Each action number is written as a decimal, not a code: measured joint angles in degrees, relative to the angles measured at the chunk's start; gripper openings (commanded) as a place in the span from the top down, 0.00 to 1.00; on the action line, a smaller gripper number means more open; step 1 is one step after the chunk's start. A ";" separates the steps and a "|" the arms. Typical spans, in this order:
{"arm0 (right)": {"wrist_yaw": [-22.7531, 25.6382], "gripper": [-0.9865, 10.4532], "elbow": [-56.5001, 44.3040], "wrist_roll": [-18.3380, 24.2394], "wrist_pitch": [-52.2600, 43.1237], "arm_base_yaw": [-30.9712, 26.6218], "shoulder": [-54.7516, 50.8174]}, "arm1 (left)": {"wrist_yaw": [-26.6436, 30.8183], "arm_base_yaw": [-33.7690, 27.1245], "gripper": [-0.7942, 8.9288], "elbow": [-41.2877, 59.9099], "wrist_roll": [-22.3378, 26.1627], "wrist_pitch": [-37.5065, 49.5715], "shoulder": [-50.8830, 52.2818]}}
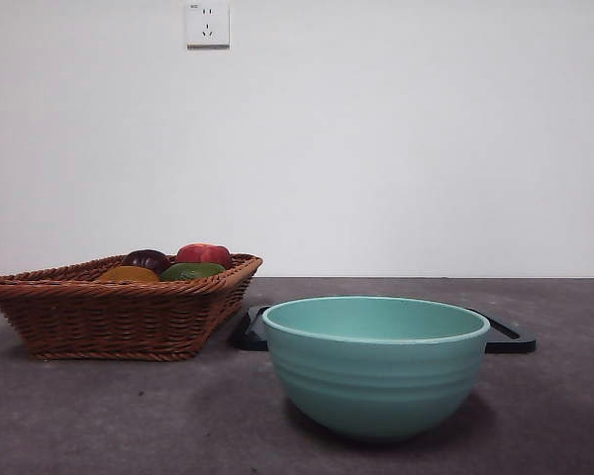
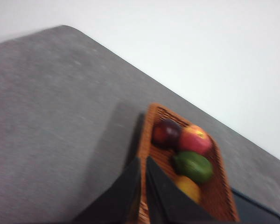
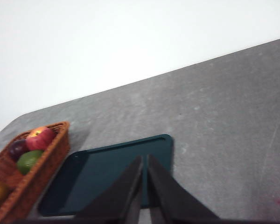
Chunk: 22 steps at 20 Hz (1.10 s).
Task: Pick up the wifruite, put it on the bowl, pick up the plate, put it on desk
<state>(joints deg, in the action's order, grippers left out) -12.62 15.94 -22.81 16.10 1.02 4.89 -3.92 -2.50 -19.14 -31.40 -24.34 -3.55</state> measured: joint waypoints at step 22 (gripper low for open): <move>-17.22 0.91 38.56 18.56 33.11 1.27 31.67 | -27.61 0.92 0.90 -29.00 21.44 -23.52 -30.34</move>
<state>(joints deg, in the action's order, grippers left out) -29.85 54.50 -4.25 49.21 2.28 36.56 -31.53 -1.58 -48.14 -9.96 -47.86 -33.89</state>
